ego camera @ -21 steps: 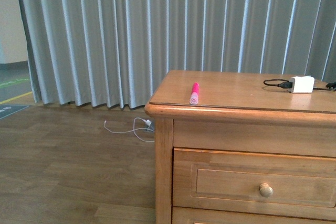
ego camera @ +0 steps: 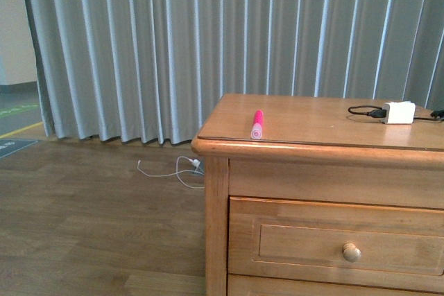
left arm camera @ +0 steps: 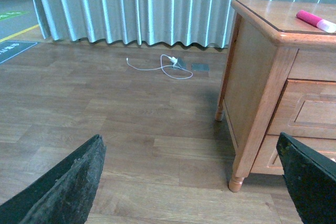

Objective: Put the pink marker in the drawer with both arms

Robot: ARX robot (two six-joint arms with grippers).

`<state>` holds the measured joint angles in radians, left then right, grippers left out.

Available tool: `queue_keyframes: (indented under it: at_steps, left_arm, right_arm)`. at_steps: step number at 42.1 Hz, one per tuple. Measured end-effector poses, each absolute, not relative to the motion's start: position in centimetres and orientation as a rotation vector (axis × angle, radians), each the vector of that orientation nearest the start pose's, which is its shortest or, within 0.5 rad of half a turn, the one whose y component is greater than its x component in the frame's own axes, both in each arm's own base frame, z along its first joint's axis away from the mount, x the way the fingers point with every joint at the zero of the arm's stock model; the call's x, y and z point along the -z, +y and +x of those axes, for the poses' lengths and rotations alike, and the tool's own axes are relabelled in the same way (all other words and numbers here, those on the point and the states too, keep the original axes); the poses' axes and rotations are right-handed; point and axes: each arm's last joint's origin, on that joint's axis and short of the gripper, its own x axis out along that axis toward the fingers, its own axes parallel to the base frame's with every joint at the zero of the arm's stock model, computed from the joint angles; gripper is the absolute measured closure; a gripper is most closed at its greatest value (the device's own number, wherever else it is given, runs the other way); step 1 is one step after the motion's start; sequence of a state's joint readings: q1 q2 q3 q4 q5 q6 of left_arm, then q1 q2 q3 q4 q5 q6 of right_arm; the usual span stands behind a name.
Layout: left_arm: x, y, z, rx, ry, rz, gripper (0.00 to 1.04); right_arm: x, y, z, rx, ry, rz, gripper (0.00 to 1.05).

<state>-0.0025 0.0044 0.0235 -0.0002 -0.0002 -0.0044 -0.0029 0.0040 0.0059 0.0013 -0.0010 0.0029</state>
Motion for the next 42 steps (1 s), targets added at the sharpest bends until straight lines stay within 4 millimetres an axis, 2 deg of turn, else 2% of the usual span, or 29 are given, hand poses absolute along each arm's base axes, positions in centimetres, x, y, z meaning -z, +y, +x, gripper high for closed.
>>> queue_keyframes:
  at_steps: [17, 22, 27, 32, 38, 42]
  left_arm:
    - [-17.1, 0.0, 9.6, 0.002, -0.019, -0.004, 0.06]
    - [-17.1, 0.0, 9.6, 0.003, -0.019, -0.004, 0.06]
    - [-17.1, 0.0, 9.6, 0.003, -0.019, -0.004, 0.06]
    - [-17.1, 0.0, 9.6, 0.002, -0.019, -0.004, 0.06]
    - [-17.1, 0.0, 9.6, 0.003, -0.019, -0.004, 0.06]
    - [-17.1, 0.0, 9.6, 0.002, -0.019, -0.004, 0.06]
  right_arm:
    - [-16.5, 0.0, 9.8, -0.002, -0.001, 0.003, 0.09]
    - [-16.2, 0.0, 10.3, -0.165, 0.165, 0.076, 0.09]
    - [-16.4, 0.4, 12.4, -0.178, 0.275, 0.092, 0.09]
    - [-16.9, 1.7, 16.5, -0.175, 0.327, 0.066, 0.09]
    - [-16.0, 3.2, 20.8, -0.168, 0.397, 0.041, 0.09]
    - [-14.6, 4.7, 24.6, -0.158, 0.486, 0.027, 0.09]
